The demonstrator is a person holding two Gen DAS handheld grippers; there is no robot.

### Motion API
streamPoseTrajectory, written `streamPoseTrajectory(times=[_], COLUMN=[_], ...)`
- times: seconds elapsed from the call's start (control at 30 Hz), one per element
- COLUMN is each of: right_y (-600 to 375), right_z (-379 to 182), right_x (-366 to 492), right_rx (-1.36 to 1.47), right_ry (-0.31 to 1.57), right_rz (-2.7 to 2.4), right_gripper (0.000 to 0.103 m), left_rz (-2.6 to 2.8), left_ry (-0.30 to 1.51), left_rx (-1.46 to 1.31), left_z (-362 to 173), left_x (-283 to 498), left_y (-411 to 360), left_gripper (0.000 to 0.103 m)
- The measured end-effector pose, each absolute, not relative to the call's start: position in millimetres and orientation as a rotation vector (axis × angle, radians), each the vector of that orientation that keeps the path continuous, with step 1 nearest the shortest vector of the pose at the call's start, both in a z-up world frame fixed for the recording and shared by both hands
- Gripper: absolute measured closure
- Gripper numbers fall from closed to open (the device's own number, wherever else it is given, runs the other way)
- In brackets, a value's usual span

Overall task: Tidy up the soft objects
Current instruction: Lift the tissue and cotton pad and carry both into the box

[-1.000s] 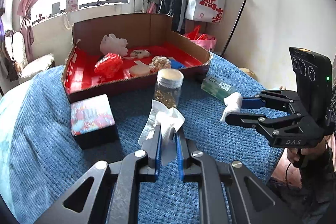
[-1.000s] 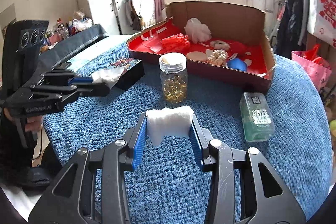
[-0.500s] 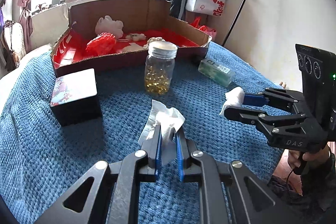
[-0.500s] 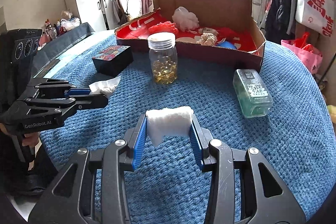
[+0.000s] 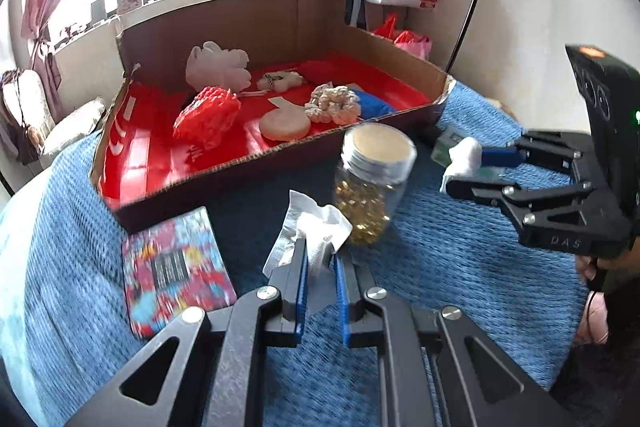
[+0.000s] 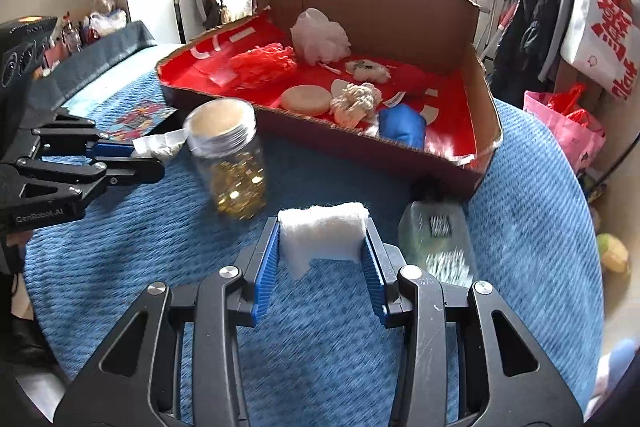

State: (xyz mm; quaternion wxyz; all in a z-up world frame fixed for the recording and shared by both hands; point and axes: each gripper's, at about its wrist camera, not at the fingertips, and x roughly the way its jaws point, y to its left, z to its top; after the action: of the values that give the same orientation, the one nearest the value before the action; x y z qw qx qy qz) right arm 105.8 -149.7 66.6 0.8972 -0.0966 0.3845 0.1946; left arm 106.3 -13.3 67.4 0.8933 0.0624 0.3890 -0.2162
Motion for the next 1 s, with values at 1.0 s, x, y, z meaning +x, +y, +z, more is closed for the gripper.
streamPoseTrajectory(times=[1.0], right_y=[-138.3], right_z=[109.4], right_x=[224.7], right_rx=[-0.173], right_ry=[0.806], right_rz=[0.464], right_gripper=[0.066], left_rz=[-0.571], left_ry=[0.850], left_rx=[0.186], left_z=[105.0], left_x=[225.7], left_y=[-28.0], left_gripper=[0.090])
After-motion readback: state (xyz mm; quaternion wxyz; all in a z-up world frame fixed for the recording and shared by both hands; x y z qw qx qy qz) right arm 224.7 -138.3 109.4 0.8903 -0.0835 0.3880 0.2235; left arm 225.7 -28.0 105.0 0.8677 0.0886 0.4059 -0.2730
